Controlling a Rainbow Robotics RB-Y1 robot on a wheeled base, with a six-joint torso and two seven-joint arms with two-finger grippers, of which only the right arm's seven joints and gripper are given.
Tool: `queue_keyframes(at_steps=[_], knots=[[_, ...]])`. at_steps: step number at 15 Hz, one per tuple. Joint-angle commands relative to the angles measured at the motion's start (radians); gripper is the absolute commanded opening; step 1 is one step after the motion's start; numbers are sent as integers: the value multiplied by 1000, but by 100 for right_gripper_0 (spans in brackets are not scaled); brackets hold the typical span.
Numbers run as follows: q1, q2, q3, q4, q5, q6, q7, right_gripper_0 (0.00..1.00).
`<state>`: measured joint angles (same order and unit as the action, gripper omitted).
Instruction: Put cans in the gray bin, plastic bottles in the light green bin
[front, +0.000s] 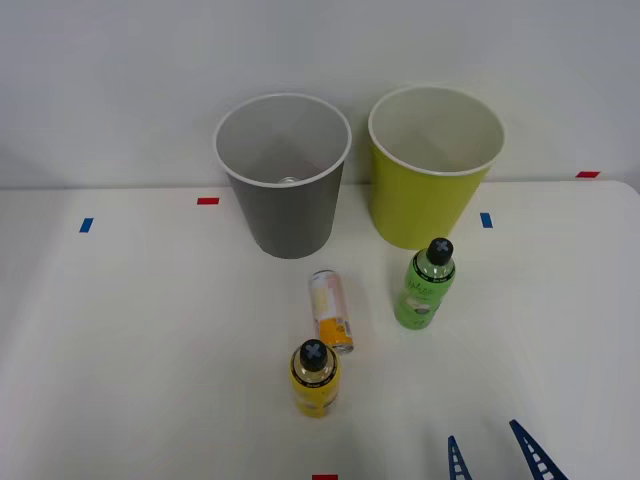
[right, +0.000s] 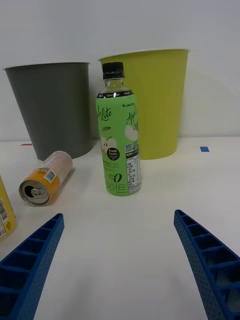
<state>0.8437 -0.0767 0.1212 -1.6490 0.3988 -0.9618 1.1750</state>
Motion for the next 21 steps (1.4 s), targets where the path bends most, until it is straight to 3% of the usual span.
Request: queue_keyframes(at_steps=[1, 21], knots=[[0, 0, 0, 0, 0, 0, 0, 75], [0, 0, 0, 0, 0, 0, 0, 76]])
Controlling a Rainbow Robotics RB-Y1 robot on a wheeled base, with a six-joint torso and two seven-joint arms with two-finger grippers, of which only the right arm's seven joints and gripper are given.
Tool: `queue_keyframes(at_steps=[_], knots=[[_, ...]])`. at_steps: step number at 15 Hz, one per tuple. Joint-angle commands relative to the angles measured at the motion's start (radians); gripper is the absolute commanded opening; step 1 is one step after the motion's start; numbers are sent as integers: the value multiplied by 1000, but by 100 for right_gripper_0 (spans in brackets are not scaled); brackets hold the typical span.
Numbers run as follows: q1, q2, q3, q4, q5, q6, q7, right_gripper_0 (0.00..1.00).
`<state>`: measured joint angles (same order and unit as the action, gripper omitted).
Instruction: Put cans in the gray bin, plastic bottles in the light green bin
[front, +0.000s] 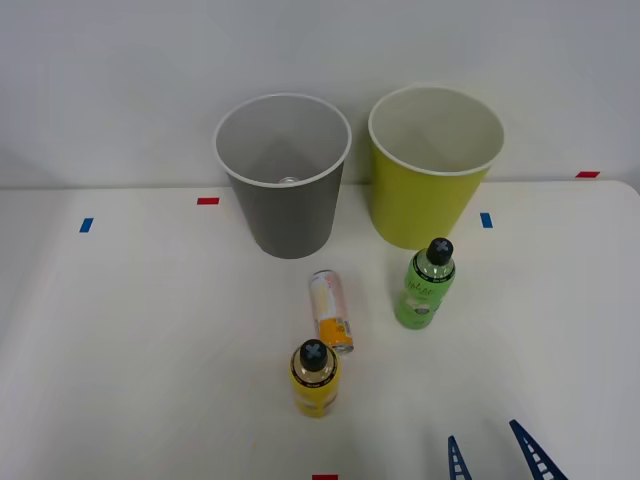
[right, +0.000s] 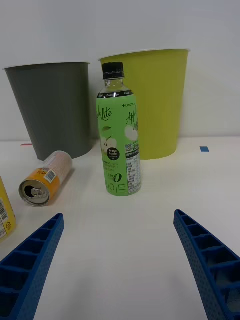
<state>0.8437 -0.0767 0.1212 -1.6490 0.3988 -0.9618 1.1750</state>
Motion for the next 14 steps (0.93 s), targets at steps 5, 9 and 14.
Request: queue_keyframes(at_steps=[5, 9, 14], knots=[[0, 0, 0, 0, 0, 0, 0, 75], [0, 0, 0, 0, 0, 0, 0, 75], [0, 0, 0, 0, 0, 0, 0, 75]])
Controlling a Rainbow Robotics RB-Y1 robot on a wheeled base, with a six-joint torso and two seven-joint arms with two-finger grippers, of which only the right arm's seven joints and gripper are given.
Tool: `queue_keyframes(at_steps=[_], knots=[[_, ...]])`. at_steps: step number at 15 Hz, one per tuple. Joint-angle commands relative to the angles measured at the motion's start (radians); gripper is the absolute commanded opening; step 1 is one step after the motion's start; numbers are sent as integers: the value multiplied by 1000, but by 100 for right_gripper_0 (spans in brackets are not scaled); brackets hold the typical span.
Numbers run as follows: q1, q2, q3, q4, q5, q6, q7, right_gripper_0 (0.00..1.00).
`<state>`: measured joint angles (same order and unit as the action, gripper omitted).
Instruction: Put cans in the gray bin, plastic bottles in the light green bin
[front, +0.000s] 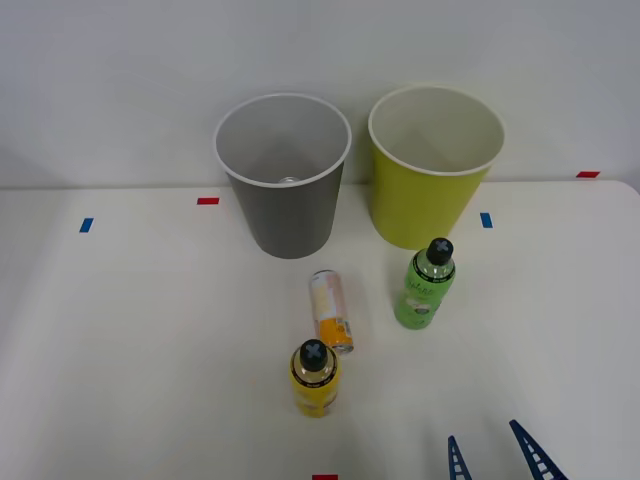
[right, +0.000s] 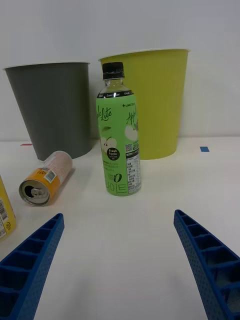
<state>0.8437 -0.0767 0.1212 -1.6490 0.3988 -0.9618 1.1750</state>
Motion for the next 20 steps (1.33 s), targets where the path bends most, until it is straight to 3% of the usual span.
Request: queue_keyframes(at_steps=[1, 3, 9, 12, 15, 20], knots=[[0, 0, 0, 0, 0, 0, 0, 75], [-11, -3, 0, 37, -5, 17, 0, 75], [-51, -34, 97, 32, -218, 15, 49, 75], [-103, -54, 118, 32, -316, 15, 229, 75], [-143, -91, 190, 32, -471, 18, 347, 75], [-219, -152, 270, -34, -594, 150, 390, 75]])
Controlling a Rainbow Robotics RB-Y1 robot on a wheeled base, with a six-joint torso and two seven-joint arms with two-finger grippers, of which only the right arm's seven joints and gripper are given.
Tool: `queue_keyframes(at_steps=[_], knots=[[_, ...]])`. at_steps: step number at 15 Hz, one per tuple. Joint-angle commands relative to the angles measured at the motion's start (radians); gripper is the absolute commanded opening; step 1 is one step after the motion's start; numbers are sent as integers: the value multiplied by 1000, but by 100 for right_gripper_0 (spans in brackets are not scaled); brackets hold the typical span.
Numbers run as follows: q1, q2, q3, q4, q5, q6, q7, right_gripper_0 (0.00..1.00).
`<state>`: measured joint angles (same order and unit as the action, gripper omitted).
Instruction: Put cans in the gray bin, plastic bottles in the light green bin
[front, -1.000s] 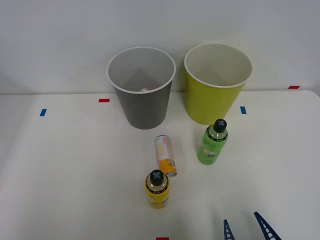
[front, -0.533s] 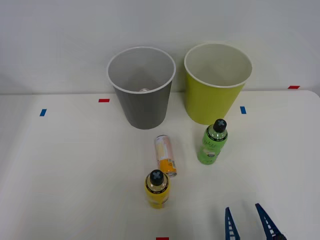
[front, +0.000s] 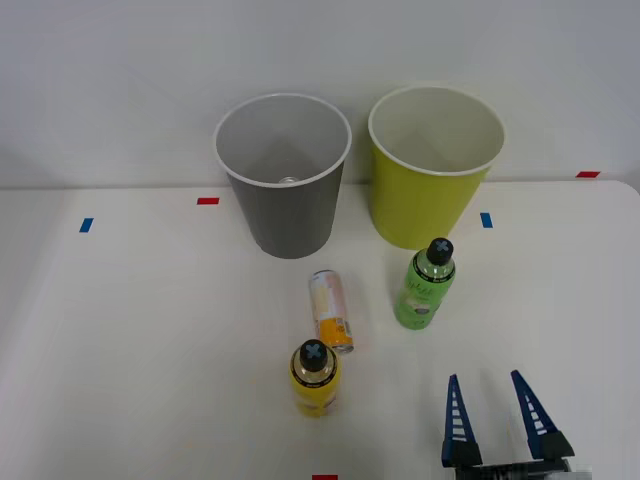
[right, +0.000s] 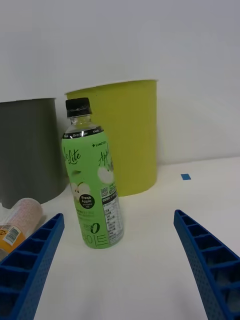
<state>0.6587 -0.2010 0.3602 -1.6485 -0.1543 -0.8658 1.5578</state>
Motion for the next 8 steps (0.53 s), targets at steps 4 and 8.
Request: queue_keyframes(at_steps=[4, 8], knots=[[-102, -54, 43, -34, -50, 82, 10, 90], [-217, -61, 42, -34, -77, 180, 10, 100]])
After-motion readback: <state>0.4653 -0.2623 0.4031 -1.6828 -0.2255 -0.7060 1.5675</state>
